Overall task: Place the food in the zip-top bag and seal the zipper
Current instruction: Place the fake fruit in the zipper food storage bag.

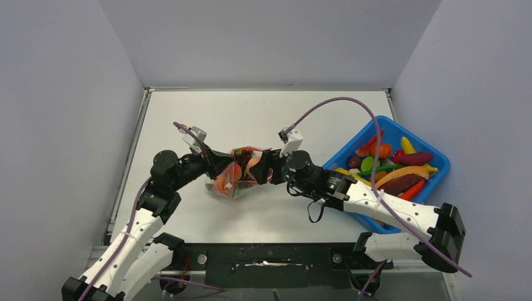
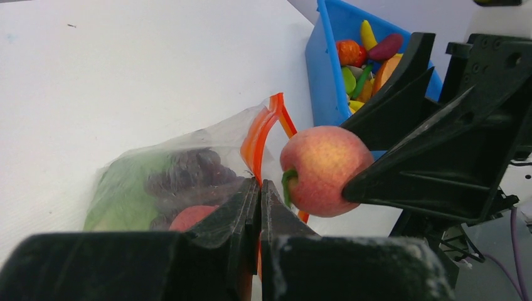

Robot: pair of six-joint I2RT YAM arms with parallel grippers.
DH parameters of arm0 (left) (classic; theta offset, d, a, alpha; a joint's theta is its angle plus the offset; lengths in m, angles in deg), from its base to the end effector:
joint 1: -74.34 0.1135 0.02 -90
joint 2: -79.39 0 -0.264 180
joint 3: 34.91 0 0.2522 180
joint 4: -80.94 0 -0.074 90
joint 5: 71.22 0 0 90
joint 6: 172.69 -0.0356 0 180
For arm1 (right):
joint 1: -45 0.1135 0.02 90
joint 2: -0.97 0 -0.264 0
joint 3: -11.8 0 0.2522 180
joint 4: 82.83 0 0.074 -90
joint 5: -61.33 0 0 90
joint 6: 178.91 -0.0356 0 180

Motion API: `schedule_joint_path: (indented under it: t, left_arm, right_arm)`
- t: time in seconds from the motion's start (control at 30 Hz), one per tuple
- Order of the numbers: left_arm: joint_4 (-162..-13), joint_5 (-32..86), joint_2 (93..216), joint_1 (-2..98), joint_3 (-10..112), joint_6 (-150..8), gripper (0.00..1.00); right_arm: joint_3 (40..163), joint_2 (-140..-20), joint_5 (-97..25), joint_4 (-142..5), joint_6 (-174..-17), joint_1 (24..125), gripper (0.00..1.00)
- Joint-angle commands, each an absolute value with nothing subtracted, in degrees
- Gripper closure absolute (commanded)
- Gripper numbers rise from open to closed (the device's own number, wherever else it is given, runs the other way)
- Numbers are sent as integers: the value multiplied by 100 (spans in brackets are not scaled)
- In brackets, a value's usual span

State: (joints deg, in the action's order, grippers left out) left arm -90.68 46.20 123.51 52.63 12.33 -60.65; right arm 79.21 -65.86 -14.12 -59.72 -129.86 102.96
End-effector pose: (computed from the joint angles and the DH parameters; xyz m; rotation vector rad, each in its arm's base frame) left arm 0.1681 -0.0846 0.3013 0.3744 1.7056 -0.9652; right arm 0.1500 0.2229 0.3172 -0.1304 2.0539 0.8704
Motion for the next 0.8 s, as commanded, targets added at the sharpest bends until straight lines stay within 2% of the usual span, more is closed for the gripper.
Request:
schedule_joint_path:
  t: [0.0,0.13,0.3,0.63,0.77]
  left_arm:
    - [-9661,4659,12185,5237,1329,-5939,100]
    - [-9705,4704,12116,5237,1260,-5872,100]
    - [-9746,4701,12028,5237,1191,-5813,100]
    - [-9852,4760,11985,5237,1157,-5704,100]
    - [-9882,4798,12000,5237,1187,-5677,100]
  right_arm:
    - [8305,-6894,-1461,-6709,-12980,10358,43]
    - [8399,-7226,-1367,-6788,-12960,10370,41]
    - [8579,-7490,-1312,-6715,-12943,10365,34]
    - [8997,-7528,-1154,-5830,-12737,10360,7]
    - [9102,-7379,-946,-5363,-12669,10348,6]
